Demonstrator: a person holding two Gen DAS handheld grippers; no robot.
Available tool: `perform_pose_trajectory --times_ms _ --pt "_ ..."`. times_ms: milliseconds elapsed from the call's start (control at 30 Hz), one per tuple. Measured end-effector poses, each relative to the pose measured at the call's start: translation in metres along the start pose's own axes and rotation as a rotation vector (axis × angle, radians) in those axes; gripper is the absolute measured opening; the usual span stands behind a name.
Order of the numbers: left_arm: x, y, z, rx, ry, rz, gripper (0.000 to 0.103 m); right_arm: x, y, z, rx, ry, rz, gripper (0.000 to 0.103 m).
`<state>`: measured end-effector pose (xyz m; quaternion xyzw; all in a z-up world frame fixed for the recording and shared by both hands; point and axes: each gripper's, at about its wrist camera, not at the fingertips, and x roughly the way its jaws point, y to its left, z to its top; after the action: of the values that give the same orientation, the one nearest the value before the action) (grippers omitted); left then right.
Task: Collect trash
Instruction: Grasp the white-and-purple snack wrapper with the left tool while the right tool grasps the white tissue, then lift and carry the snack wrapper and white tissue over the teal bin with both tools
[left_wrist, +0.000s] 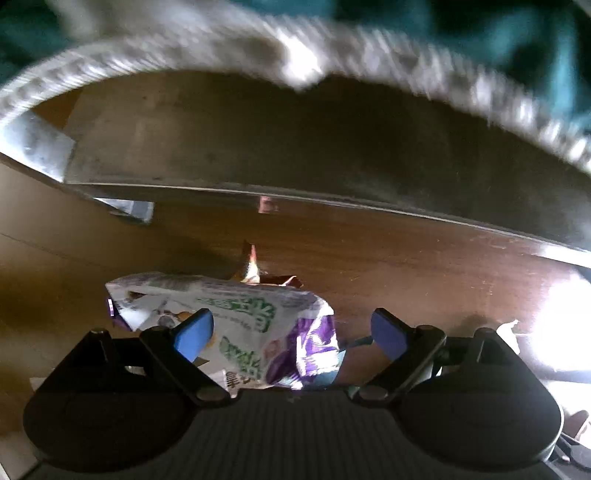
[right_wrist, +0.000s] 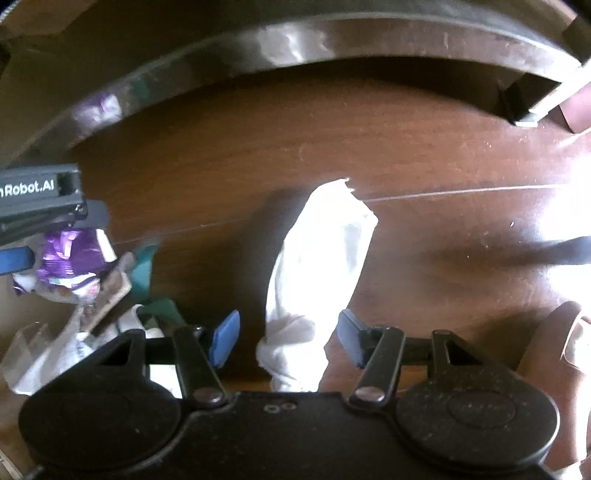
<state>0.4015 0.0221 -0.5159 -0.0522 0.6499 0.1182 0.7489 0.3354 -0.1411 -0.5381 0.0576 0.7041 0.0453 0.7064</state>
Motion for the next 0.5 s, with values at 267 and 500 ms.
perform_pose_trajectory --times_ms 267,500 --pt "0.026 -0.005 -0.006 -0.019 0.078 0.078 0.051 0.02 -0.002 -0.005 -0.026 0.03 -0.017 0.054" --pt "0.023 0.004 -0.008 -0.036 0.069 0.07 0.03 0.022 0.012 -0.004 -0.109 0.024 -0.078 0.019"
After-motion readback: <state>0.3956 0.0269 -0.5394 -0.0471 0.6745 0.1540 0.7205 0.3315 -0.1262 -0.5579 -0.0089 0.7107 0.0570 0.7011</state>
